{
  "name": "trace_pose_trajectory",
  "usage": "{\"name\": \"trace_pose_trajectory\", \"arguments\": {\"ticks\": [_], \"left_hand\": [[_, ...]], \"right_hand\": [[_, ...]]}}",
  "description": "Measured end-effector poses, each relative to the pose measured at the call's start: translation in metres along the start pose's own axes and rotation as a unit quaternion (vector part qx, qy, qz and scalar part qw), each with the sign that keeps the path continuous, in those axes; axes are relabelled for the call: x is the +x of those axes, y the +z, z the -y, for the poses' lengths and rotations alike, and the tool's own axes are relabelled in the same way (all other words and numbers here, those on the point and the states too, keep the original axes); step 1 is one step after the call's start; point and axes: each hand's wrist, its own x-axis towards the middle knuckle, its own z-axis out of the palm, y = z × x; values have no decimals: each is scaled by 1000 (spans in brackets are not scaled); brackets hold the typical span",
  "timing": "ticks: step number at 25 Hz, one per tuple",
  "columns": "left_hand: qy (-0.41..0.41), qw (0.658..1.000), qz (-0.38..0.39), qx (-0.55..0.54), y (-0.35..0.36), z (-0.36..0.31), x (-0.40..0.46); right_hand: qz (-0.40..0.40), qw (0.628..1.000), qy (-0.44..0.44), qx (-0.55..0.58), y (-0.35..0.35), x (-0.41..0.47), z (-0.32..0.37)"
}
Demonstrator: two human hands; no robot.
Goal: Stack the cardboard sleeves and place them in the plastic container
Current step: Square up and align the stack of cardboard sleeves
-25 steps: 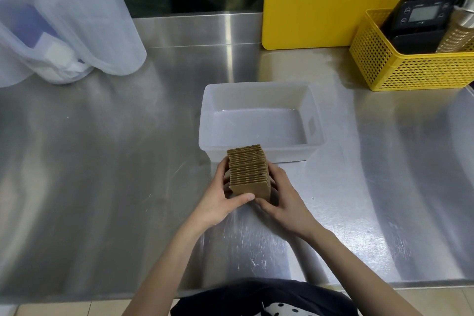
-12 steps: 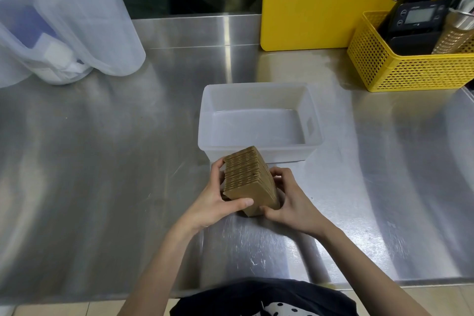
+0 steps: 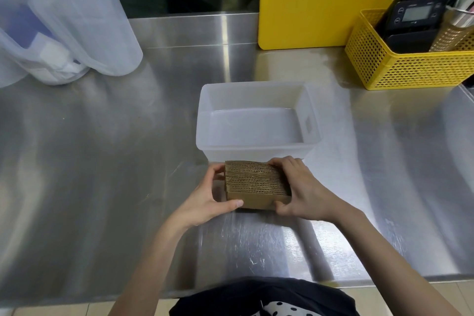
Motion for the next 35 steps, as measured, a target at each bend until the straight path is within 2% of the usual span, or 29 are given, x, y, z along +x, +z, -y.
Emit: {"name": "trace_pose_trajectory", "arguments": {"ticks": [3,8,15,18,24,35], "left_hand": [[-20,997,-30,72,5,5,2],[-54,990,-52,119,9,17,4],[-27,987,-29,154,7,19,5],[-30,986,-21,161,6,19,5],[-2,987,0,158,0,16,-1],[16,986,-65,153,-3,6,0]], "right_hand": [[7,1000,6,-16,3,2,-3],[15,993,41,112,19,-3,-9],[32,968,98,229,19,-14,-24],[43,966,117,225,17,-18,-27],[18,977,129,172,15,-23,-31],[-49,972,111,200,16,-12,-25]]}}
